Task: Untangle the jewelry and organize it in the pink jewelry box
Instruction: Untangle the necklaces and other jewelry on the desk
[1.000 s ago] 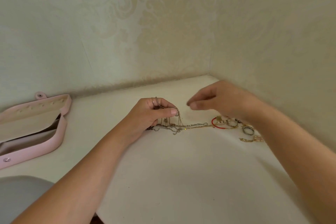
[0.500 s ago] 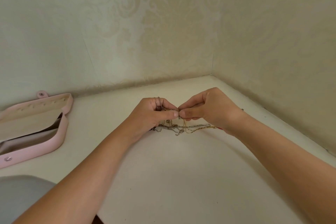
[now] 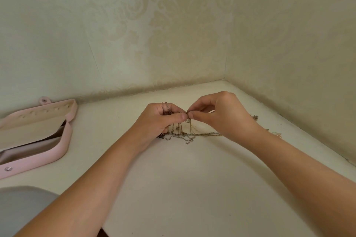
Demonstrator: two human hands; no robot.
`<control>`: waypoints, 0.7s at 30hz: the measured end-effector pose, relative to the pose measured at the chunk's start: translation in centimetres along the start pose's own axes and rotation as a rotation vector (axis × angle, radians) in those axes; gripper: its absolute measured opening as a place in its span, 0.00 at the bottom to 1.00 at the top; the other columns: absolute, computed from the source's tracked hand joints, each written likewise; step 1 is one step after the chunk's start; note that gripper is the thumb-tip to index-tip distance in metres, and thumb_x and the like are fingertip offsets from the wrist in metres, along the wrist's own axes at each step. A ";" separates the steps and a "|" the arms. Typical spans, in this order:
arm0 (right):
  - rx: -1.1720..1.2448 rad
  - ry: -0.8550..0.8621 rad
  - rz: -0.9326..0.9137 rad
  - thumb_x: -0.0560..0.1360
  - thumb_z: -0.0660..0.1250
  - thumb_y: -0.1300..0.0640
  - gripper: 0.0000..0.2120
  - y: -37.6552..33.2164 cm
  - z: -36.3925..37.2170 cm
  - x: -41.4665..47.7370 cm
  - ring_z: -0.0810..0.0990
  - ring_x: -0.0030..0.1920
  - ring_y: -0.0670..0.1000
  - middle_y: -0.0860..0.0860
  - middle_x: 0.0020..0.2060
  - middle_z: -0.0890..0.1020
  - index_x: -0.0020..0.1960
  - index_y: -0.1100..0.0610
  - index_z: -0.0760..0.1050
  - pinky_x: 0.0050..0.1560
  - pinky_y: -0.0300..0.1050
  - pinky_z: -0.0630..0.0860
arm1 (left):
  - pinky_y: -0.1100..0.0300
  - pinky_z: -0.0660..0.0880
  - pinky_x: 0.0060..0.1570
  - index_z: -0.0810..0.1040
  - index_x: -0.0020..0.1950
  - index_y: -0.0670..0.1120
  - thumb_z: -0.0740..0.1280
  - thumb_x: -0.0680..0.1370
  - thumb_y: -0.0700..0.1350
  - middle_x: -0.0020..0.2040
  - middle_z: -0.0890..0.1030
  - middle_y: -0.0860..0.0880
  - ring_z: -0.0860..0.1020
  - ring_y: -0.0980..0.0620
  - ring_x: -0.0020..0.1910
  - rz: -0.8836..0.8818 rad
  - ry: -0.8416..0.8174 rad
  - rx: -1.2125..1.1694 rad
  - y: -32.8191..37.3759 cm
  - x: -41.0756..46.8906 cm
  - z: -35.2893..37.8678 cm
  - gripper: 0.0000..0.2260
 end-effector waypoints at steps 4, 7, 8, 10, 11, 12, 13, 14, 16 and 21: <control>-0.120 -0.008 -0.028 0.72 0.71 0.58 0.03 -0.1 0.0 0.1 0.78 0.34 0.41 0.45 0.34 0.83 0.41 0.53 0.83 0.30 0.28 0.70 | 0.70 0.64 0.22 0.80 0.40 0.43 0.71 0.73 0.38 0.24 0.73 0.57 0.67 0.60 0.21 0.001 -0.019 0.020 0.2 -0.1 0.4 0.03; -0.202 -0.029 -0.056 0.71 0.70 0.59 0.03 -0.3 0.1 0.0 0.77 0.32 0.38 0.42 0.31 0.80 0.41 0.54 0.82 0.30 0.27 0.69 | 0.70 0.64 0.23 0.79 0.40 0.43 0.71 0.73 0.38 0.23 0.74 0.56 0.68 0.61 0.20 -0.005 -0.032 0.061 0.1 -0.1 0.5 0.03; -0.227 -0.033 -0.067 0.71 0.69 0.59 0.03 -0.4 0.1 0.0 0.77 0.33 0.38 0.42 0.31 0.79 0.41 0.54 0.82 0.31 0.28 0.69 | 0.69 0.65 0.23 0.80 0.40 0.43 0.71 0.73 0.39 0.25 0.75 0.54 0.69 0.61 0.21 -0.006 -0.034 0.079 0.1 0.0 0.5 0.03; -0.276 -0.043 -0.094 0.70 0.69 0.59 0.03 -0.5 0.2 -0.1 0.79 0.36 0.42 0.43 0.33 0.80 0.40 0.53 0.81 0.32 0.29 0.70 | 0.66 0.67 0.26 0.81 0.39 0.44 0.73 0.72 0.41 0.30 0.79 0.47 0.72 0.60 0.23 -0.016 -0.034 0.105 -0.2 0.1 0.5 0.03; -0.288 -0.048 -0.105 0.70 0.69 0.59 0.03 -0.6 0.2 -0.1 0.79 0.37 0.43 0.43 0.33 0.81 0.39 0.53 0.80 0.32 0.30 0.70 | 0.64 0.68 0.27 0.81 0.40 0.44 0.74 0.71 0.42 0.33 0.80 0.45 0.74 0.58 0.26 -0.020 -0.035 0.113 -0.3 0.2 0.5 0.03; -0.290 -0.052 -0.111 0.70 0.69 0.59 0.03 -0.6 0.2 -0.1 0.79 0.38 0.44 0.43 0.33 0.81 0.39 0.53 0.80 0.32 0.30 0.70 | 0.63 0.68 0.27 0.82 0.40 0.43 0.74 0.71 0.43 0.34 0.80 0.43 0.75 0.57 0.27 -0.020 -0.036 0.116 -0.4 0.2 0.5 0.04; -0.286 -0.049 -0.111 0.70 0.69 0.59 0.03 -0.6 0.2 -0.1 0.79 0.37 0.44 0.43 0.33 0.80 0.38 0.53 0.80 0.32 0.30 0.70 | 0.63 0.68 0.27 0.82 0.41 0.43 0.75 0.71 0.44 0.34 0.80 0.43 0.75 0.56 0.28 -0.022 -0.035 0.119 -0.5 0.2 0.5 0.05; -0.278 -0.039 -0.108 0.69 0.69 0.59 0.03 -0.6 0.1 -0.1 0.78 0.36 0.44 0.42 0.31 0.79 0.38 0.53 0.80 0.31 0.30 0.70 | 0.64 0.68 0.27 0.82 0.42 0.43 0.75 0.70 0.44 0.34 0.80 0.43 0.75 0.56 0.28 -0.018 -0.031 0.118 -0.4 0.2 0.5 0.06; -0.254 -0.017 -0.095 0.69 0.70 0.59 0.03 -0.6 0.1 -0.1 0.76 0.32 0.43 0.40 0.28 0.76 0.37 0.53 0.79 0.30 0.30 0.69 | 0.67 0.67 0.25 0.83 0.43 0.43 0.74 0.71 0.45 0.32 0.78 0.47 0.72 0.60 0.25 -0.007 -0.007 0.099 -0.2 0.1 0.4 0.06; -0.121 0.003 -0.024 0.68 0.71 0.58 0.02 -0.4 0.3 -0.1 0.73 0.25 0.39 0.33 0.22 0.74 0.37 0.55 0.80 0.25 0.28 0.66 | 0.68 0.67 0.25 0.82 0.40 0.46 0.72 0.72 0.43 0.30 0.75 0.54 0.68 0.61 0.23 -0.021 0.017 0.065 0.1 -0.1 0.4 0.02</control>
Point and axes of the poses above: each hand's wrist, its own x-axis towards the middle knuckle, its own z-axis out of the palm, y = z × x, the point moved 5 cm from there along x, towards the middle knuckle
